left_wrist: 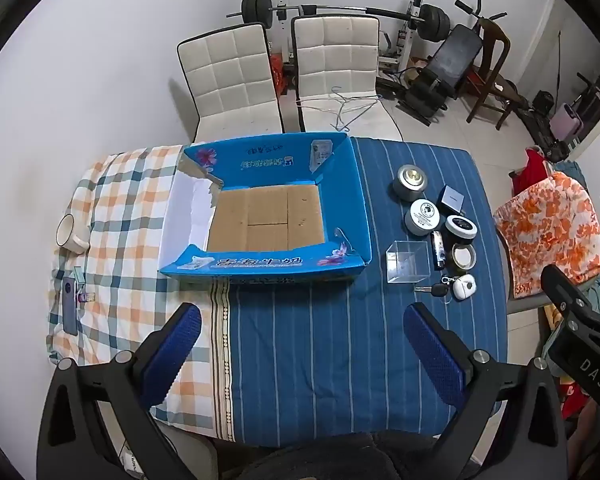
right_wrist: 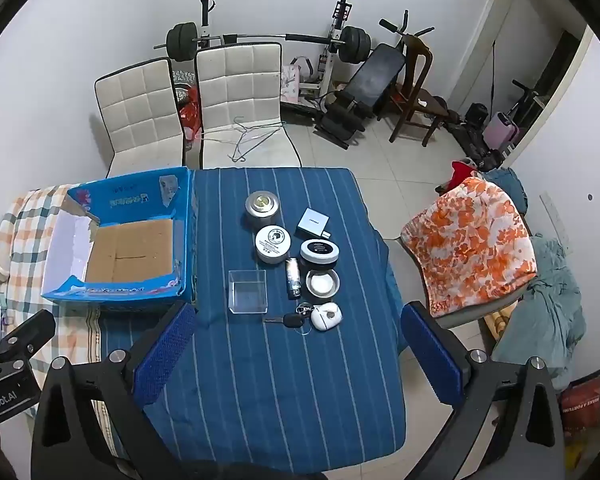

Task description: Organize rigid objects

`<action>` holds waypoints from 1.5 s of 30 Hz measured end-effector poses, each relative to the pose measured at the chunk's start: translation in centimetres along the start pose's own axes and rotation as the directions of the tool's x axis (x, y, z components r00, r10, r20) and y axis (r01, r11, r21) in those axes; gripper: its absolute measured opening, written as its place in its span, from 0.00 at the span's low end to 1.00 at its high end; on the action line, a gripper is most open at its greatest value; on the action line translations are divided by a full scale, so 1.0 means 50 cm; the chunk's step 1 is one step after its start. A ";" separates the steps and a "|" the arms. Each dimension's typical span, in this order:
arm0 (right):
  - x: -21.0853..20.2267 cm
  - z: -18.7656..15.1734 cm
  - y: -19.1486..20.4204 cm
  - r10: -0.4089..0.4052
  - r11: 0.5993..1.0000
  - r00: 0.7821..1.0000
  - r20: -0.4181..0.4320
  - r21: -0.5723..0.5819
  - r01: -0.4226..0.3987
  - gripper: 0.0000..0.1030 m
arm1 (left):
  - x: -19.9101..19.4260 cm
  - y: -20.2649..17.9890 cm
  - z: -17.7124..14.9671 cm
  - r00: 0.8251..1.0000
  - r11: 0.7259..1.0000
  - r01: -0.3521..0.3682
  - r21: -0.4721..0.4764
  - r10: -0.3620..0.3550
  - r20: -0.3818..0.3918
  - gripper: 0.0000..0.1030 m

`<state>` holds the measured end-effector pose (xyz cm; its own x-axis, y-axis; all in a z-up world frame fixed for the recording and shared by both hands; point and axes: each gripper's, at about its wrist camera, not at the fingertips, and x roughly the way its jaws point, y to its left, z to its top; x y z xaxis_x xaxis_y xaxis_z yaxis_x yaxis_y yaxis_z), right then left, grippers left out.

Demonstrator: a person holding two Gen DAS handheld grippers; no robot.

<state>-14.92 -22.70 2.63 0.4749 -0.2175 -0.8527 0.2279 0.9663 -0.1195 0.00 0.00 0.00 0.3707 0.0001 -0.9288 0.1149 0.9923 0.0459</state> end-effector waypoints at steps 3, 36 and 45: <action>-0.001 0.000 0.001 -0.013 1.000 1.000 -0.001 -0.007 0.013 1.00 | 0.000 0.000 0.000 1.000 1.000 0.003 -0.001 -0.003 0.008 1.00; -0.020 0.002 0.001 0.025 0.999 1.000 0.013 -0.026 -0.025 1.00 | -0.015 0.026 -0.001 1.000 0.999 -0.006 -0.041 0.007 0.016 1.00; -0.023 0.004 -0.003 0.026 0.999 0.999 0.023 -0.026 -0.026 1.00 | -0.025 0.013 0.007 0.999 0.999 -0.021 -0.034 0.022 0.030 1.00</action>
<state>-15.33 -22.61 3.73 0.5004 -0.1952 -0.8435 0.1934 0.9748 -0.1109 -0.04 0.62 1.31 0.4009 0.0178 -0.9159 0.0755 0.9958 0.0525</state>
